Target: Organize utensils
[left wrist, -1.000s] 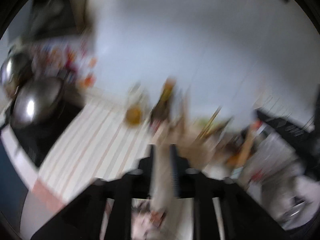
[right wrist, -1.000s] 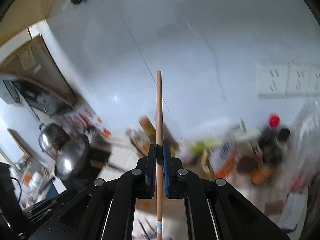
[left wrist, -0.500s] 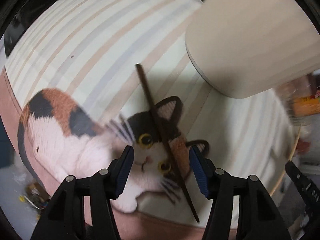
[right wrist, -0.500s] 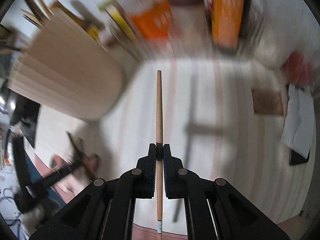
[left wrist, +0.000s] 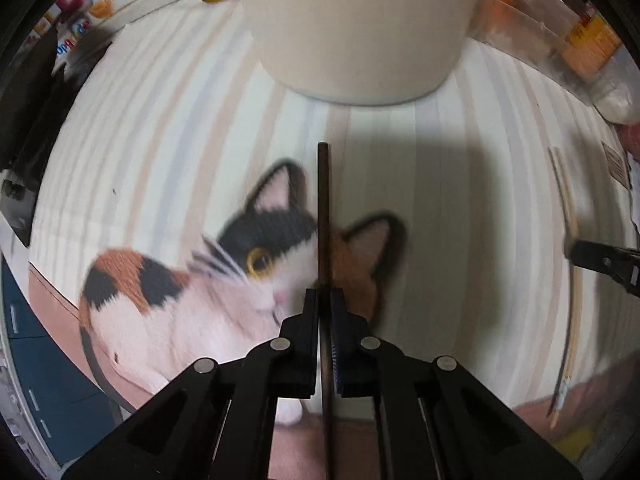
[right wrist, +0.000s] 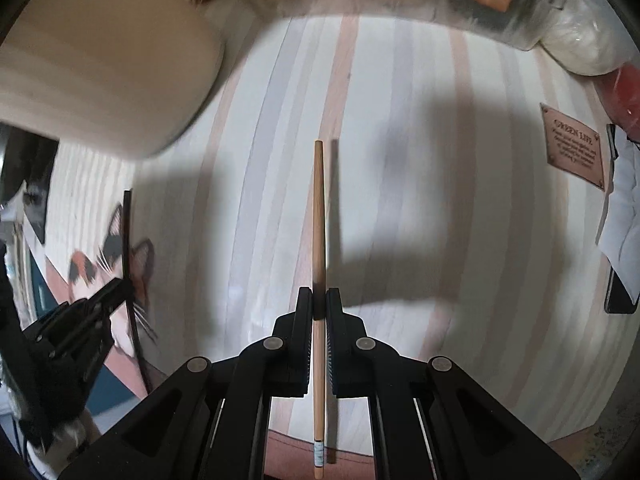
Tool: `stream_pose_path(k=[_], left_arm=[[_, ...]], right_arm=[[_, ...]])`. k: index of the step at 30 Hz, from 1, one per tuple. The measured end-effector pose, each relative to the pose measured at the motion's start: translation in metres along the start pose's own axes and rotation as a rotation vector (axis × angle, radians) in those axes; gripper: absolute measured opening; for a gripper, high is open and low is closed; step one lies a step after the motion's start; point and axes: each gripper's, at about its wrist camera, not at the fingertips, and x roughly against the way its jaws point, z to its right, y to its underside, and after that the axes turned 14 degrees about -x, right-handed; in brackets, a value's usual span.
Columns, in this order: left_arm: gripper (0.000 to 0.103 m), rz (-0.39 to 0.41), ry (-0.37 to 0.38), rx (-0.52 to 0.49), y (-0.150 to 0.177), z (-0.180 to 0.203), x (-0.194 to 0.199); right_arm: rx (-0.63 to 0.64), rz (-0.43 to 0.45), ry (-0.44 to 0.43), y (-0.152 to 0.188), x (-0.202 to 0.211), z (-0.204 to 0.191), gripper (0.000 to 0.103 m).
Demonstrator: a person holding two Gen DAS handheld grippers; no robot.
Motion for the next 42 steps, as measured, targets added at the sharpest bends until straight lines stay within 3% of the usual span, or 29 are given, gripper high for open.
stream_pose_path(k=[4, 10, 17, 20, 25, 27, 28, 29, 42], left_arm=[[0.004, -0.002, 0.051, 0.049, 0.002, -0.008, 0.0], [0.005, 0.003, 0.058, 0.012, -0.002, -0.009, 0.002], [0.014, 0.011, 0.108, 0.001, -0.002, -0.027, -0.002], [0.019, 0.011, 0.113, -0.019, -0.002, -0.025, -0.003], [0.014, 0.017, 0.072, -0.063, -0.012, -0.012, -0.003], [0.004, 0.03, 0.065, -0.062, -0.017, -0.007, -0.001], [0.004, 0.033, 0.071, -0.06, -0.019, -0.008, -0.001], [0.004, 0.032, 0.079, -0.054, -0.021, -0.008, -0.001], [0.003, 0.194, 0.08, -0.004, -0.002, -0.035, 0.069]], right_arm=[[0.032, -0.005, 0.06, 0.003, -0.004, -0.009, 0.007], [0.049, -0.026, 0.126, 0.008, -0.009, -0.02, 0.009], [0.044, -0.06, 0.145, 0.026, -0.013, -0.023, 0.029], [0.043, -0.062, 0.164, 0.033, -0.015, -0.024, 0.029], [0.028, -0.037, 0.204, 0.033, -0.015, -0.033, 0.028], [0.043, -0.018, 0.234, 0.039, -0.018, -0.039, 0.021], [0.051, -0.001, 0.249, 0.041, -0.019, -0.039, 0.013], [0.059, 0.017, 0.244, 0.043, -0.018, -0.038, 0.007], [-0.049, 0.197, 0.011, 0.072, 0.036, -0.021, 0.007]])
